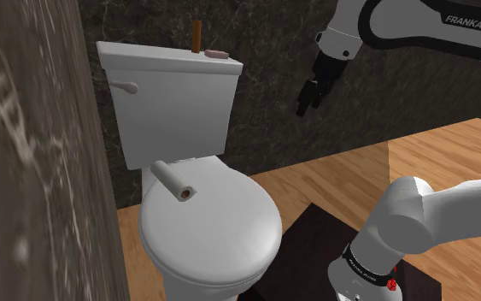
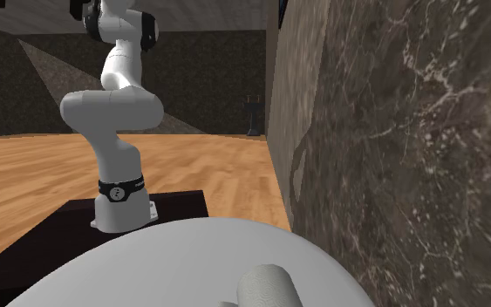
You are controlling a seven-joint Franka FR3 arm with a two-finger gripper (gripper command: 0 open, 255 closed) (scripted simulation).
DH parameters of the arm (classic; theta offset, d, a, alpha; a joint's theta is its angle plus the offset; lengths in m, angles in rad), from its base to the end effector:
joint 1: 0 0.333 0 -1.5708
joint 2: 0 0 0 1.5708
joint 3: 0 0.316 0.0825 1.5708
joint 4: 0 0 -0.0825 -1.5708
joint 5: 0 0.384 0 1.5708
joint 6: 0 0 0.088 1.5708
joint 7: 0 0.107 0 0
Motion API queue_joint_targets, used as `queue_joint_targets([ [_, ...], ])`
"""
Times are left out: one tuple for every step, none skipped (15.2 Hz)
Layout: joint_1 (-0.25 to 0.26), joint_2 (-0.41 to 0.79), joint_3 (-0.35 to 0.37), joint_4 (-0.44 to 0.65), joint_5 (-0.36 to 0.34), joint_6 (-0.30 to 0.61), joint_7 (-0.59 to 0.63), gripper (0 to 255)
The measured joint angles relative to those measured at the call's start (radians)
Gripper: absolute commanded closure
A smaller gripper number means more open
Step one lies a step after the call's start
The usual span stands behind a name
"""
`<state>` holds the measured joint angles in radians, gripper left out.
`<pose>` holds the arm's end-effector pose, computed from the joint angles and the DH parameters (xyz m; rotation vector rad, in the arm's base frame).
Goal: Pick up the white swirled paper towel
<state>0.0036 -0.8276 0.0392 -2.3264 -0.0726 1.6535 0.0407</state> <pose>0.3036 0.0104 0.6255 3.0362 -0.0120 0.2402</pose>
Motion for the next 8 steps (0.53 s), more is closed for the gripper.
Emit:
queue_joint_targets([
  [0.0, 0.0, 0.0, 0.0, 0.0, 0.0, 0.0, 0],
  [0.001, 0.014, 0.005, 0.004, 0.003, 0.006, 0.006, 0],
  [0.003, 0.031, 0.019, 0.0, 0.009, 0.02, 0.022, 0],
  [0.006, 0.051, 0.031, -0.004, 0.015, 0.037, 0.038, 0],
  [0.007, 0.074, 0.042, -0.001, 0.02, 0.05, 0.051, 0],
  [0.007, 0.109, 0.053, 0.01, 0.023, 0.066, 0.064, 0],
  [0.008, 0.146, 0.066, 0.018, 0.027, 0.086, 0.08, 0],
  [0.009, 0.178, 0.079, 0.023, 0.032, 0.104, 0.097, 0],
])
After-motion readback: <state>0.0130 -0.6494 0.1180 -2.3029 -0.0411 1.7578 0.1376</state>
